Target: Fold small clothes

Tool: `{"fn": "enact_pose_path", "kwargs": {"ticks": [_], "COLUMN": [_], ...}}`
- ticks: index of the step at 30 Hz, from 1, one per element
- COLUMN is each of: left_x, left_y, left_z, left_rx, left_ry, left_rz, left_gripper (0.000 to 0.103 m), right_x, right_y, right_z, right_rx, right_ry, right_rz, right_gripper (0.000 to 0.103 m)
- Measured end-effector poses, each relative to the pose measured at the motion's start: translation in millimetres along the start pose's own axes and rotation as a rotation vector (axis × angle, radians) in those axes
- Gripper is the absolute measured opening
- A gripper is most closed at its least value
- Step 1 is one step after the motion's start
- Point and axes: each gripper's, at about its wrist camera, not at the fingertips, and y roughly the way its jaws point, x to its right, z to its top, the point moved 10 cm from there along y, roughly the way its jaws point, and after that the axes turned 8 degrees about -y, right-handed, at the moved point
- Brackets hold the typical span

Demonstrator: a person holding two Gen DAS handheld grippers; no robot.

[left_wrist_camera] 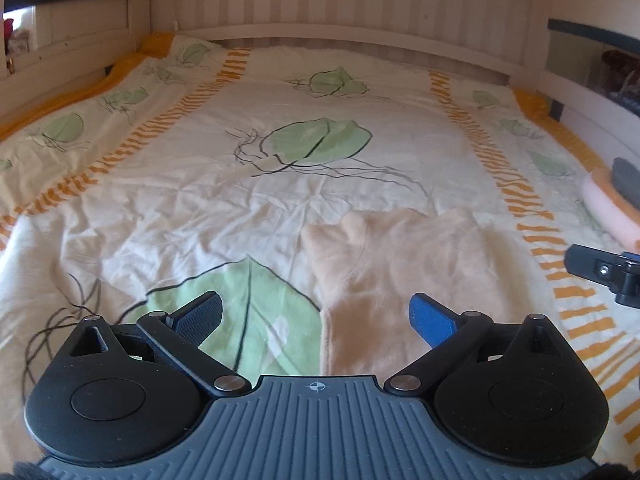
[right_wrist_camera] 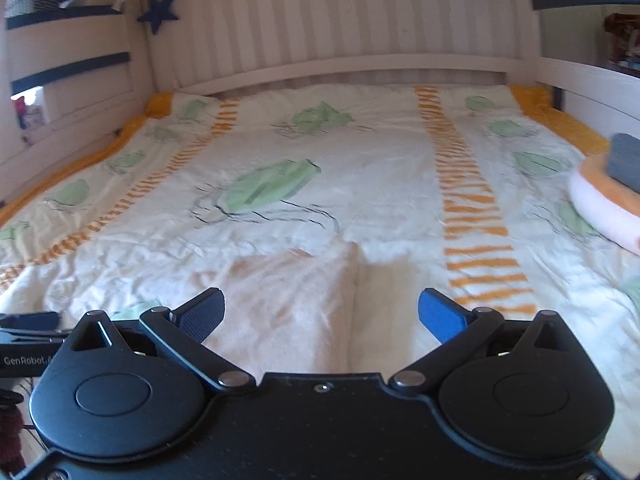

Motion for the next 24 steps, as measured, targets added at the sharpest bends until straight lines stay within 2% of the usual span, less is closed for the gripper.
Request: {"fn": "enact_pose_path", "kwargs": {"ticks": [2, 4, 10, 24], "left_x": [2, 0, -2, -11], "left_y": [-1, -1, 3, 6], "left_z": [-2, -5, -19, -36], "left_rx": [0.006, -0.005, -0.085, -0.156], "left_ry": [0.04, 0.048, 0.031, 0.007], "left_rz": [0.038, 0.064, 0.068, 0.095], "left_gripper": [0.101, 0.101, 0.101, 0.1], "right_x": [-2, -4, -14, -36], "right_y": [2, 2, 3, 1], "right_z": [-9, -17, -34, -45], "right_rx": [-0.046, -0.071, -0.137, -0.172], "right_ry": [-0.03, -0.034, 0.039, -0.031], "right_rz": [-0.028, -0.019, 0.046, 0.06], "right_gripper": [0.103, 0.103, 0.102, 0.102]}}
